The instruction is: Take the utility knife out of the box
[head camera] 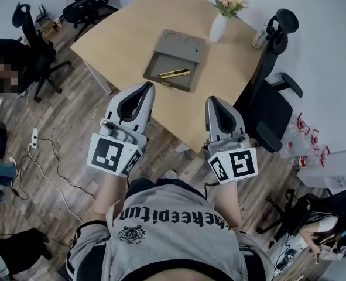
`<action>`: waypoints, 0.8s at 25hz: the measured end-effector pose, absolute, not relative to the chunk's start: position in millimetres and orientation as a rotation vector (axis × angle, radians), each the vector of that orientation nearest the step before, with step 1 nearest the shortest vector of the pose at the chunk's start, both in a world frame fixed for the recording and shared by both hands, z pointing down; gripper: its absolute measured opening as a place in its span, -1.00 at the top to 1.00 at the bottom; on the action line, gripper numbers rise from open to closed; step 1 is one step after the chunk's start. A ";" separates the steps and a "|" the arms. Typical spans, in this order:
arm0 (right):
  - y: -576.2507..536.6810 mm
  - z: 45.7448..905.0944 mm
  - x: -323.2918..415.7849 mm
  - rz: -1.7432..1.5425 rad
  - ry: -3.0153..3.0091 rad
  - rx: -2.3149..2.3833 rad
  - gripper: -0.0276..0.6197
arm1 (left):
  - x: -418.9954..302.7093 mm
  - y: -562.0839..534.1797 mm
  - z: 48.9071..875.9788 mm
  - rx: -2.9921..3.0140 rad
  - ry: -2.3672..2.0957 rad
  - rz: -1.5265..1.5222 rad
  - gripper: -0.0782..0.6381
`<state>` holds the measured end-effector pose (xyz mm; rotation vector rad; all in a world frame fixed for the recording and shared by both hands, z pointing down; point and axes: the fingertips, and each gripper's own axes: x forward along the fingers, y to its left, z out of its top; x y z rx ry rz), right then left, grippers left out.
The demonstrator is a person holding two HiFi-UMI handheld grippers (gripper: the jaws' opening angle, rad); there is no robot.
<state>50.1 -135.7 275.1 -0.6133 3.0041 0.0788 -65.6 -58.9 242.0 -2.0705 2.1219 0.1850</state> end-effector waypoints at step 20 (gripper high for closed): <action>-174.4 284.4 29.1 0.007 2.993 -0.592 0.90 | -81.5 -93.3 250.2 -2.083 2.140 0.123 0.73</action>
